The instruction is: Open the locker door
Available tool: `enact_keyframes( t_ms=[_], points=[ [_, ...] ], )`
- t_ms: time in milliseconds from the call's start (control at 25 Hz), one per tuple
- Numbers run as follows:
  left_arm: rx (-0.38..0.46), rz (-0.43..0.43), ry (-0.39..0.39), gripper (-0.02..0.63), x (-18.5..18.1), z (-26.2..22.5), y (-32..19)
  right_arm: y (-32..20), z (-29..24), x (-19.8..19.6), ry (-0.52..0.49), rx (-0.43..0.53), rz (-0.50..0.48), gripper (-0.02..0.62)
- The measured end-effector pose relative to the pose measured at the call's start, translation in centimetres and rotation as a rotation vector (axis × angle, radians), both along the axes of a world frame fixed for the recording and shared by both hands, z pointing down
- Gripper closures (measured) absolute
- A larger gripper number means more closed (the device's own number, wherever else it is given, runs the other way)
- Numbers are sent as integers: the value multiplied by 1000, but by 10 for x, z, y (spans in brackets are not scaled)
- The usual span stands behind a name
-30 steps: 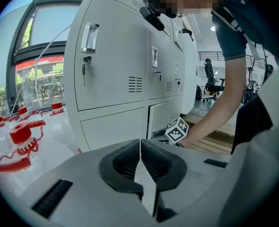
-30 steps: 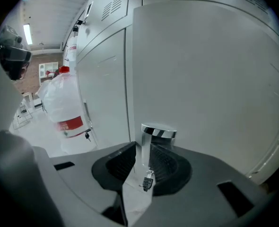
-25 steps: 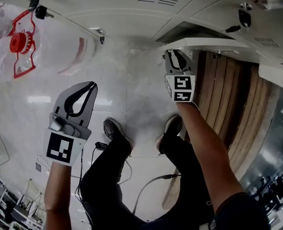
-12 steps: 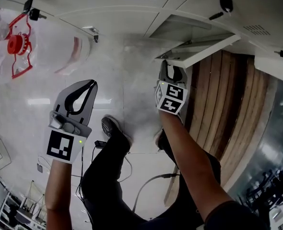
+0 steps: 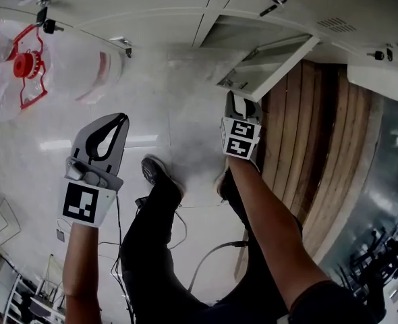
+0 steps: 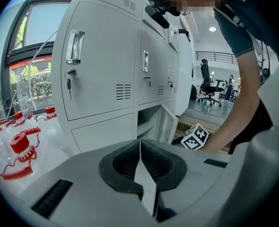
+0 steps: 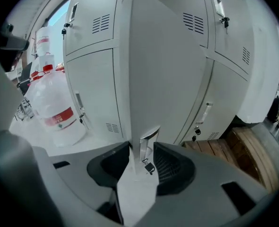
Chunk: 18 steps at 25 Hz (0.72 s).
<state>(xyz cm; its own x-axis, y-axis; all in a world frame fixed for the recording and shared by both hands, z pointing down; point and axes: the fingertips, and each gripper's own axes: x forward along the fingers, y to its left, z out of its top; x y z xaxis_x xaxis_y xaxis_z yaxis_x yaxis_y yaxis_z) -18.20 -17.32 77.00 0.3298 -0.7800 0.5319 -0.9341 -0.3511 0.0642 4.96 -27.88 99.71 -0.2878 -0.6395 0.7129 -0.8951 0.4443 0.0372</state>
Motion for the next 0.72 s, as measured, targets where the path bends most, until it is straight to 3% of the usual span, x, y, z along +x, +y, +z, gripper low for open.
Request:
enact_keyframes(
  t_ms=[400, 520, 720],
  points=[
    [0, 22, -15, 584, 19, -24, 3, 17, 0, 41, 30, -72, 45, 425],
    [1, 27, -11, 584, 26, -31, 5, 30, 2, 72, 72, -106, 82, 500],
    [0, 48, 1, 584, 50, -45, 6, 34, -3, 93, 103, -196, -58, 500]
  ],
)
